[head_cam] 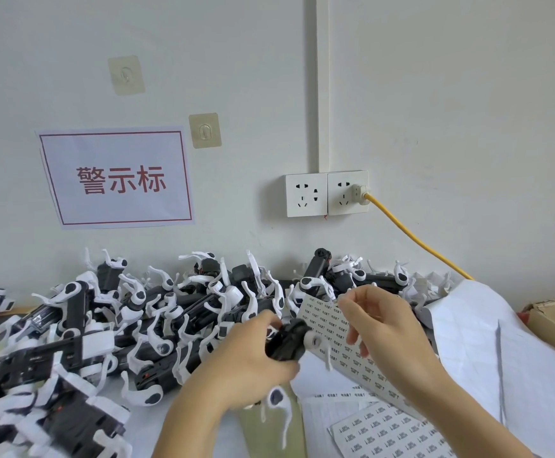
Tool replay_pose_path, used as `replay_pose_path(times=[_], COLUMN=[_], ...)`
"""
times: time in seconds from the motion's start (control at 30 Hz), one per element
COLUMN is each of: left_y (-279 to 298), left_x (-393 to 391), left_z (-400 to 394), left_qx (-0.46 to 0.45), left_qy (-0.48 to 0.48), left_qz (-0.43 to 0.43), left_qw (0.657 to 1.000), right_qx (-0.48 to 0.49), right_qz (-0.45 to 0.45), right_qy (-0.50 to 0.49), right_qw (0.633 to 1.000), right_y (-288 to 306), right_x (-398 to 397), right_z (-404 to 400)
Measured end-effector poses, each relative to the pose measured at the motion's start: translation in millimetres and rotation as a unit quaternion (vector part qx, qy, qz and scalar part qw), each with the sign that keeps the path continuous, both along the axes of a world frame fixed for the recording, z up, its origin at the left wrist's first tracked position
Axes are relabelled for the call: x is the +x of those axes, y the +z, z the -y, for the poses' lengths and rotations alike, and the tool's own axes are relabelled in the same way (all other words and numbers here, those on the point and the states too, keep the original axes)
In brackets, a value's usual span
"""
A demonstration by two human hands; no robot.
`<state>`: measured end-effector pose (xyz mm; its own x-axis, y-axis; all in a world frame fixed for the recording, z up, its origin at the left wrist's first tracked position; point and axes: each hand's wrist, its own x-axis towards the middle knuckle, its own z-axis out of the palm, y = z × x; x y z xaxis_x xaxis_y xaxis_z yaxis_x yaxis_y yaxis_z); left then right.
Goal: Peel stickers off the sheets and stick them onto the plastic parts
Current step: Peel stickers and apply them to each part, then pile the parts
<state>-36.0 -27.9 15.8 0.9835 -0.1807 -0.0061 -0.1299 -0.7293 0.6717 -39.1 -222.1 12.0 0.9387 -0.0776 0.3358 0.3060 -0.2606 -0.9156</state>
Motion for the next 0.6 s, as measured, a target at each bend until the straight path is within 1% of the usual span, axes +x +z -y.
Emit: replay_pose_path(times=[0.1, 0.17, 0.3, 0.47, 0.6], left_y=[3, 5, 6, 4, 4], left_x=[2, 1, 0, 2, 3], left_z=[6, 10, 16, 19, 19], left_qx=[-0.128, -0.187, -0.23, -0.302, -0.324], left_qy=[0.013, 0.011, -0.012, -0.042, -0.048], left_qz=[0.027, 0.023, 0.016, 0.014, 0.018], left_qw=[0.991, 0.982, 0.973, 0.952, 0.945], right_qx=[0.011, 0.017, -0.006, -0.033, -0.042], right_qz=[0.027, 0.035, 0.059, 0.094, 0.112], right_qy=[0.064, 0.097, 0.112, 0.084, 0.066], right_qw=[0.998, 0.995, 0.992, 0.991, 0.991], right_y=[3, 5, 5, 3, 3], right_x=[-5, -7, -7, -6, -6], right_z=[0, 0, -2, -1, 0])
